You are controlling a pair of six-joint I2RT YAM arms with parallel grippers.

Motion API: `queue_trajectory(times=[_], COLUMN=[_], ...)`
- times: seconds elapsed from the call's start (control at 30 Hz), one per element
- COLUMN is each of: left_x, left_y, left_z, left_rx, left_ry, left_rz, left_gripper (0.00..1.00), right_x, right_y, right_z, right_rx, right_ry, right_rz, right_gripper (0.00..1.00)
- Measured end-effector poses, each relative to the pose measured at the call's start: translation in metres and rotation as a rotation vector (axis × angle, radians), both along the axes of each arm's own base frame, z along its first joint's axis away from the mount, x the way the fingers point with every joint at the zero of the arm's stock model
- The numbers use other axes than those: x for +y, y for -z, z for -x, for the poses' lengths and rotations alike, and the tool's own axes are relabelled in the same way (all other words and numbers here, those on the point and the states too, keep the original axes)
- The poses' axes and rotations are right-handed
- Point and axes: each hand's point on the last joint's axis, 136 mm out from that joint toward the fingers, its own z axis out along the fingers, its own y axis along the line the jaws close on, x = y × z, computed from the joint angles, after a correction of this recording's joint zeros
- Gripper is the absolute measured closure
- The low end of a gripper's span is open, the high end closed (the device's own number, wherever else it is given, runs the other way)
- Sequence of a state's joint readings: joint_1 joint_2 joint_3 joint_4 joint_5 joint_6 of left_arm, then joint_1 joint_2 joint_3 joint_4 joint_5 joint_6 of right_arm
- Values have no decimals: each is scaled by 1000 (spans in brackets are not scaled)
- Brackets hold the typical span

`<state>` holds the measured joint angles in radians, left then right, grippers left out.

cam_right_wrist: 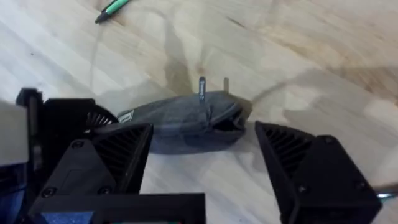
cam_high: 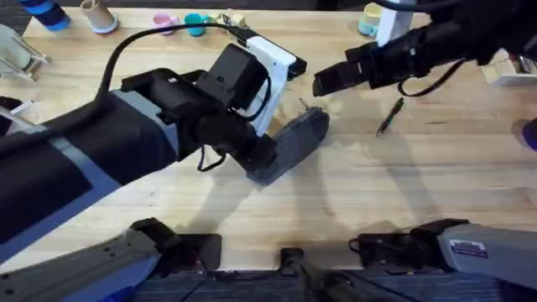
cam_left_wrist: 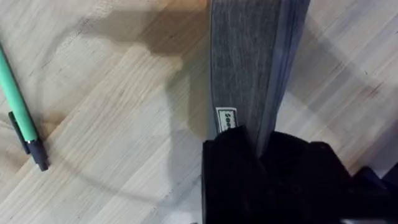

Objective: Unzip the bag, pick up the pens from the table one at a time and place them inside, then zip the bag closed.

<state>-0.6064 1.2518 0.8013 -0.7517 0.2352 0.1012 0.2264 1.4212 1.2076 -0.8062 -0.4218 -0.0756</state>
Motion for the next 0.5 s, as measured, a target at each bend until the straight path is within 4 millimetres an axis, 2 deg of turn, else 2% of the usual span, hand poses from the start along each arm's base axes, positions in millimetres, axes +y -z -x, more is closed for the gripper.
queue_trajectory(times=[0.27,0.5], left_x=[0,0], left_y=[0,0], left_z=[0,0], left_rx=[0,0], left_ry=[0,0], left_rz=[0,0], left_gripper=[958,958], right_x=[5,6], right_y=[21,48], right_z=[-19,-23], right_rx=[17,88], right_ry=[-2,-2], right_rz=[-1,15], right_gripper=[5,6])
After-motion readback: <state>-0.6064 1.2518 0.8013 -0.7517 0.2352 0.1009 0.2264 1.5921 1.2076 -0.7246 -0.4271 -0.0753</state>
